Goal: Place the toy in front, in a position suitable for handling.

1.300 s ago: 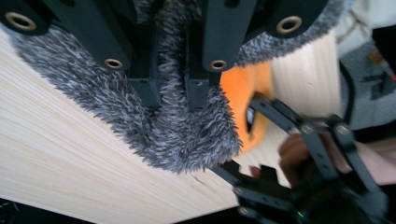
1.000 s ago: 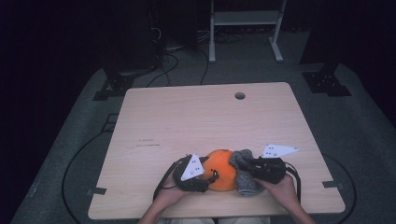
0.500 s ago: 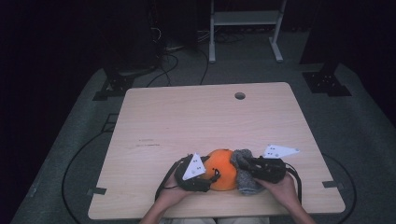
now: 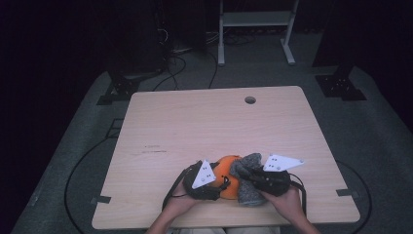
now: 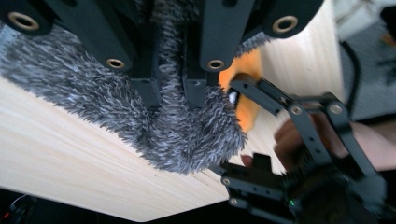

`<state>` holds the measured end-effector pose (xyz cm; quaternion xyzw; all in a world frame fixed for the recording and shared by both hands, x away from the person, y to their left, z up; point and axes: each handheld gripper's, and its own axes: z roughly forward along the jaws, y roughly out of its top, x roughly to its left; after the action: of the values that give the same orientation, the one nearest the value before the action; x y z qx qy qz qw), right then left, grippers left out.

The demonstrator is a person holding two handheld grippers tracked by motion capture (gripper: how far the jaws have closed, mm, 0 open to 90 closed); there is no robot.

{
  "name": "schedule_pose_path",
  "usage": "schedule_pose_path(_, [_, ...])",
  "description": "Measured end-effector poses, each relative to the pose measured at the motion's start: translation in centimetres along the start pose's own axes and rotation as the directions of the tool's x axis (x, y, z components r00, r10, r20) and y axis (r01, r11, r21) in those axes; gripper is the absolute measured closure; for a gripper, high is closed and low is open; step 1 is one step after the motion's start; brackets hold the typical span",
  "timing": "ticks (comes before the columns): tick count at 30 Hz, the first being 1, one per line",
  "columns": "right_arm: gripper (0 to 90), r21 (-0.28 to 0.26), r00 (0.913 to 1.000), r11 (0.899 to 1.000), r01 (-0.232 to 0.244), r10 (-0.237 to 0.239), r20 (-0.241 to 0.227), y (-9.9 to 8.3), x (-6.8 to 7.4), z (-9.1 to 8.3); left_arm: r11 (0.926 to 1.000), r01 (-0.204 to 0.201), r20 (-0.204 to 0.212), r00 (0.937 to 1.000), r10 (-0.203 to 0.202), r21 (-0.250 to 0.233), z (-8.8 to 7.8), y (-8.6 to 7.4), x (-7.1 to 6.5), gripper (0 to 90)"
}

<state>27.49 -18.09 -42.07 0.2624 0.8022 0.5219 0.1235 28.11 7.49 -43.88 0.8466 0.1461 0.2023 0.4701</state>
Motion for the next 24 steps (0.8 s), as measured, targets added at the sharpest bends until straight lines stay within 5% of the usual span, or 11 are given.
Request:
schedule_pose_path(7, [80.7, 0.008, 0.9911, 0.993, -0.12, 0.12, 0.058, -0.6, -2.5, -0.8, 0.9999, 0.004, -0.003, 1.0, -0.004, -0.013, 0.3, 0.4, -0.2, 31.4])
schedule_pose_path(8, [80.7, -0.023, 0.995, 0.995, -0.1, 0.1, 0.007, -0.3, -1.7, -1.0, 0.9999, -0.012, -0.006, 0.9999, 0.012, -0.012, 0.4, 0.5, -0.5, 31.4])
schedule_pose_path(11, [80.6, -0.02, 0.9999, 1.0, 0.002, -0.002, -0.014, 0.6, 0.2, -0.4, 0.9995, -0.029, -0.003, 0.9996, 0.029, -0.012, 0.4, 0.6, -0.6, 31.2])
schedule_pose_path(12, [80.7, -0.003, 0.9995, 1.0, 0.03, -0.03, 0.005, 0.7, 0.5, -0.1, 0.9999, -0.01, 0.006, 0.9999, 0.01, -0.012, 0.3, 0.6, -0.4, 30.4])
schedule_pose_path(14, [80.9, -0.002, 0.9999, 1.0, 0.015, -0.015, -0.001, 0.4, 0.2, 0.3, 0.9952, 0.09, 0.021, 0.9957, -0.09, -0.037, 0.0, 0.6, 0.4, 22.4])
schedule_pose_path(17, [80.9, -0.009, 1.0, 1.0, -0.007, 0.007, -0.004, 0.1, -0.1, 0.1, 0.9737, 0.228, 0.078, 0.9711, -0.226, -0.015, 0.0, 0.3, 1.5, 7.6])
schedule_pose_path(19, [80.8, -0.008, 0.9999, 1.0, 0.007, -0.007, -0.01, 0.0, 0.1, 0.0, 0.9666, 0.25, 0.104, 0.9614, -0.255, 0.055, 0.7, -0.1, 1.8, 8.7])
schedule_pose_path(20, [80.9, -0.007, 0.9997, 1.0, 0.023, -0.023, -0.004, 0.1, 0.2, 0.0, 0.9652, 0.256, 0.11, 0.9591, -0.261, 0.051, 0.8, -0.3, 1.7, 12.0])
schedule_pose_path(24, [81.1, 0.0, 0.9977, 1.0, -0.021, 0.021, 0.065, 0.0, -1.0, -0.6, 0.9871, 0.16, 0.041, 0.9863, -0.16, 0.005, 0.1, 0.5, 0.9, 33.1])
